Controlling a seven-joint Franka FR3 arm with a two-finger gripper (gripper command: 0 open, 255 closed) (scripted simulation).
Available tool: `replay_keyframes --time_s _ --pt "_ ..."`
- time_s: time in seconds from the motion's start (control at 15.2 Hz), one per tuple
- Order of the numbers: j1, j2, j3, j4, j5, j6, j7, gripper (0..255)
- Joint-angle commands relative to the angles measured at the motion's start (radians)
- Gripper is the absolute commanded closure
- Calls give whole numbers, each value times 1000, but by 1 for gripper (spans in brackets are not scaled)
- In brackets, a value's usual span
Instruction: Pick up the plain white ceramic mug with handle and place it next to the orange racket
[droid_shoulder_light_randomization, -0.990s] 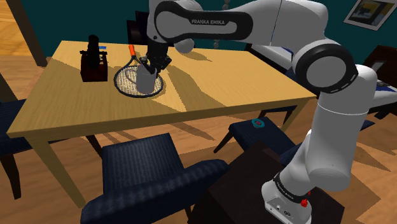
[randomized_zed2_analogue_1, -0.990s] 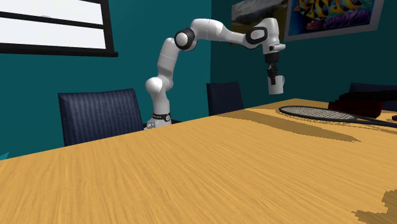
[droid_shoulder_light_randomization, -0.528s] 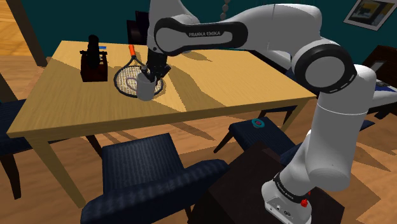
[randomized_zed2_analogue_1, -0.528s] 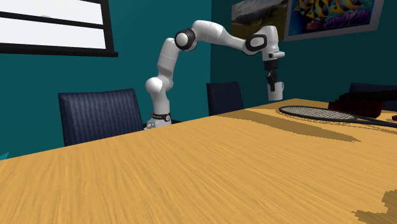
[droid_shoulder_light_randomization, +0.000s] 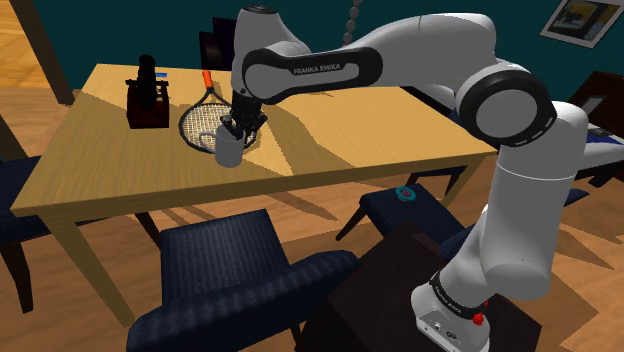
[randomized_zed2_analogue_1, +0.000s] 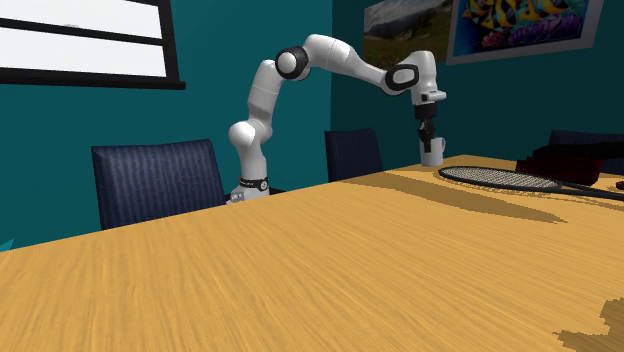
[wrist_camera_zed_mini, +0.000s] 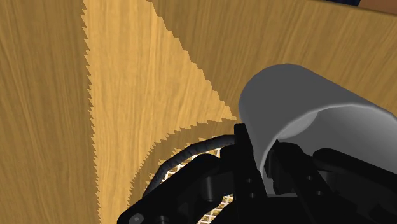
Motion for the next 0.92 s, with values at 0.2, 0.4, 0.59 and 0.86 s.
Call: replay_keyframes --time_s 0.2,0.4,0.59,0.86 --pt "0 0 0 -1 0 1 0 255" --pt "0 0 0 -1 0 1 0 0" --pt "0 0 0 -1 0 1 0 0" --pt "2 -36 3 45 6 -81 -4 0"
